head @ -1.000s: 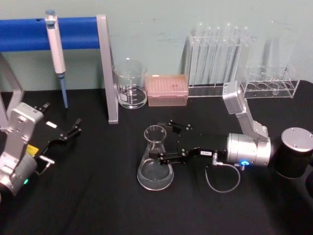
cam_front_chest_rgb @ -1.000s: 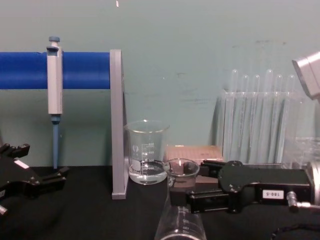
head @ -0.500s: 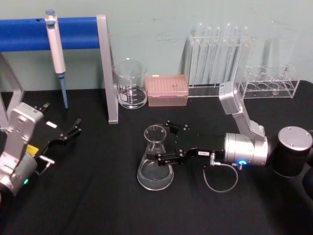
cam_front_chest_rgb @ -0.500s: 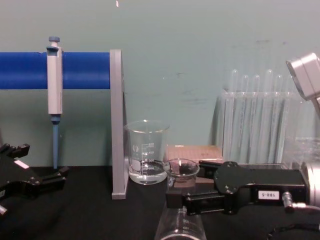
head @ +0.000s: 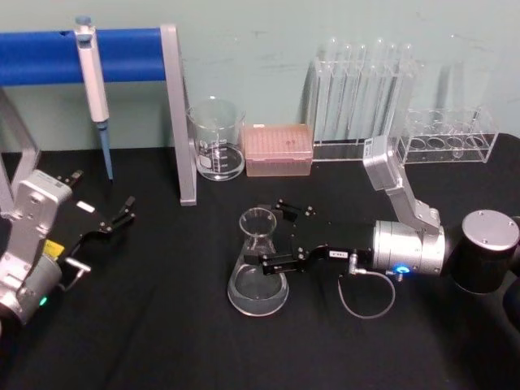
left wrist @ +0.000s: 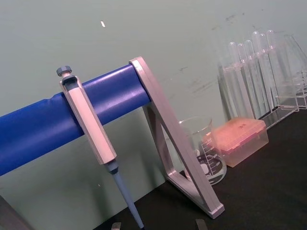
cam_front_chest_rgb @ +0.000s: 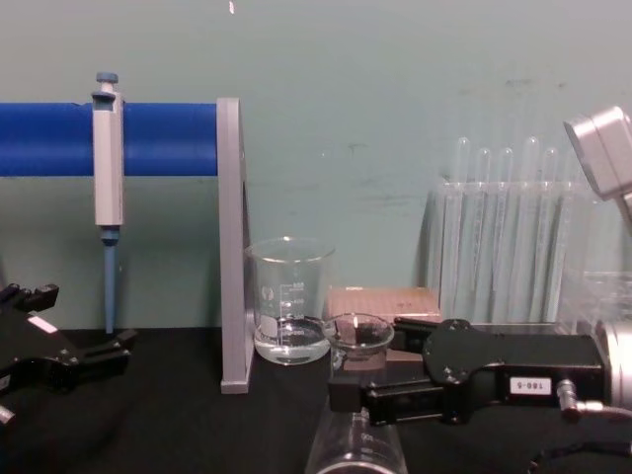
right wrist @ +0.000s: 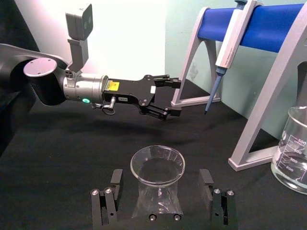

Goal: Grasp the erlenmeyer flask with one hand, shake it three times, then place it back.

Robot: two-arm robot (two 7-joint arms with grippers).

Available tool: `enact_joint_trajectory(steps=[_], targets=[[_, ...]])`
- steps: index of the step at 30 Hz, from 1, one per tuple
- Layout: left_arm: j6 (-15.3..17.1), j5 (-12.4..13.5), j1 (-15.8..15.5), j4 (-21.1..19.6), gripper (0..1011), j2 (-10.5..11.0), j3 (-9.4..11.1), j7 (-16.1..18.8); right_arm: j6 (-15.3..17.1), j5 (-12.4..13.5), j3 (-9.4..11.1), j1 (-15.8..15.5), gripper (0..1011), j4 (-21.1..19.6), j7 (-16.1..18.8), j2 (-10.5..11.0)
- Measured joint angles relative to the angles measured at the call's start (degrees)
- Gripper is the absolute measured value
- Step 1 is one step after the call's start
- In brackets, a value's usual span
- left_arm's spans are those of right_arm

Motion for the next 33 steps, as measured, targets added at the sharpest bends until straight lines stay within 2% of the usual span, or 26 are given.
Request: enact_joint_trajectory(steps=[17,24,26,27,28,31,33], targets=[[0.0,0.0,0.0,0.0,1001,0.0,0.0,0.0,0.1,0.1,0.1,0.0,990,0.0,0.1,0.0],[0.0,0.0,0.0,0.0,1001,0.0,0.0,0.0,0.1,0.2,0.1,0.0,839,0.0,0.2,0.0],[0.0,0.0,0.0,0.0,1001,0.0,0.0,0.0,0.1,0.2,0.1,0.0,749,0.0,0.2,0.0],[0.0,0.0,0.0,0.0,1001,0.0,0.0,0.0,0.1,0.2,0.1,0.0,749,0.0,0.2,0.0],[0.0,0.0,0.0,0.0,1001,0.0,0.0,0.0,0.1,0.2,0.1,0.0,692,0.0,0.2,0.0],[0.0,0.0,0.0,0.0,1001,0.0,0.0,0.0,0.1,0.2,0.1,0.0,633,0.0,0.2,0.0],[0.0,0.0,0.0,0.0,1001,0.0,0.0,0.0,0.1,0.2,0.1,0.0,552,0.0,0.2,0.0]])
